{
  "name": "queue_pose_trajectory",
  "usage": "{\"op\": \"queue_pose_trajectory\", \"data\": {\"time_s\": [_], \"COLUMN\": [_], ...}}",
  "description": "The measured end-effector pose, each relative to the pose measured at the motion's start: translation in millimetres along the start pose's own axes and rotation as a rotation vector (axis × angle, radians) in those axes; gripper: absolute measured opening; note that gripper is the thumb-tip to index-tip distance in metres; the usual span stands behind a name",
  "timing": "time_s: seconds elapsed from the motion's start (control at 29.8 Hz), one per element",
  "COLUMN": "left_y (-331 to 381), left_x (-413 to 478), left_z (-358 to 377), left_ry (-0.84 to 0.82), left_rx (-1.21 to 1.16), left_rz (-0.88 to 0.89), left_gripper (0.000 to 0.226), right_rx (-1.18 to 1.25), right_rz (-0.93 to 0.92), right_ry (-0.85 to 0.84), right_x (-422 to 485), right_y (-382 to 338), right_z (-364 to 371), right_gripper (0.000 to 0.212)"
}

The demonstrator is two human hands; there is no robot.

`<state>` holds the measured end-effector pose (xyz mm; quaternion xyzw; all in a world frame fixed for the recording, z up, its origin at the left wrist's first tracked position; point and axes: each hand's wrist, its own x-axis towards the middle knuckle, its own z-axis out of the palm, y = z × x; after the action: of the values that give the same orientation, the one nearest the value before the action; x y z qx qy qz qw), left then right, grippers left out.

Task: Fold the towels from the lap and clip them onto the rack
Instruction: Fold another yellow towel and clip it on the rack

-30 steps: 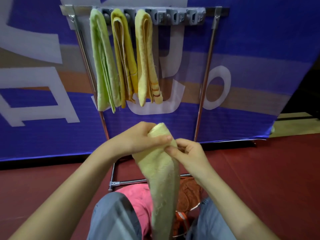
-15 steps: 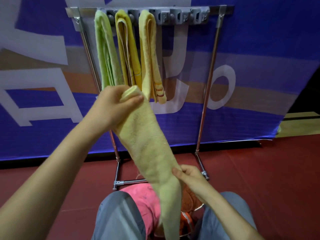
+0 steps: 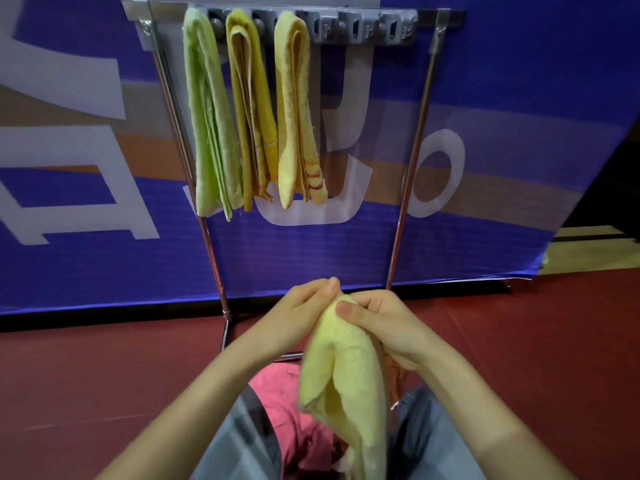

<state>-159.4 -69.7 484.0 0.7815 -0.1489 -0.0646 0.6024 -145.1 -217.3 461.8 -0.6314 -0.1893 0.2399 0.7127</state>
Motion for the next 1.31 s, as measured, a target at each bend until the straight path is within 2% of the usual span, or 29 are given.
{"op": "queue_pose_trajectory", "data": {"time_s": [0.07,0.1,0.3,0.4,0.5,0.67,0.77,0.84,0.91,0.97,1.04,1.11,1.21,1.31], "left_y": [1,1,17,36,48,16,-20,-35,-39,-29,-12,6,23,33], "left_x": [1,1,-2,-6,-10,-17,-19,-18,-11,-2,4,8,11,10], "left_z": [6,6,-2,-18,-43,-71,-72,-61,-46,-32,-25,-19,-18,-19], "left_ry": [0.008,0.004,-0.003,0.111,0.227,0.269,0.210,0.090,-0.026,-0.050,-0.031,-0.065,-0.142,-0.199], "left_rx": [-0.056,-0.065,-0.089,-0.118,-0.149,-0.076,0.012,0.032,-0.003,-0.073,-0.171,-0.216,-0.139,-0.133], "left_rz": [-0.024,-0.046,0.012,0.040,0.002,-0.184,-0.336,-0.434,-0.459,-0.418,-0.328,-0.240,-0.180,-0.101], "left_gripper": [0.058,0.061,0.051,0.046,0.036,0.040,0.043,0.053,0.051,0.050,0.066,0.071,0.069,0.047], "right_rx": [-0.005,-0.006,0.048,0.060,0.064,0.088,0.121,0.110,0.064,0.049,0.040,0.024,-0.022,-0.031], "right_rz": [0.009,0.006,0.048,0.098,0.118,0.064,0.001,-0.026,-0.032,-0.039,-0.052,-0.045,-0.027,-0.023], "right_ry": [-0.023,-0.028,-0.070,-0.087,-0.028,0.039,0.082,0.088,0.054,0.019,0.005,-0.004,-0.006,-0.003], "right_x": [-3,-4,-12,-16,-19,-18,-12,-6,-3,0,1,0,-3,-7], "right_y": [-3,-4,13,23,34,25,5,-11,-25,-36,-44,-49,-56,-63], "right_z": [-5,-5,-4,-5,-10,-14,-10,-5,3,8,8,5,-1,-5], "right_gripper": [0.054,0.057,0.059,0.062,0.066,0.060,0.060,0.045,0.029,0.019,0.019,0.018,0.021,0.024]}}
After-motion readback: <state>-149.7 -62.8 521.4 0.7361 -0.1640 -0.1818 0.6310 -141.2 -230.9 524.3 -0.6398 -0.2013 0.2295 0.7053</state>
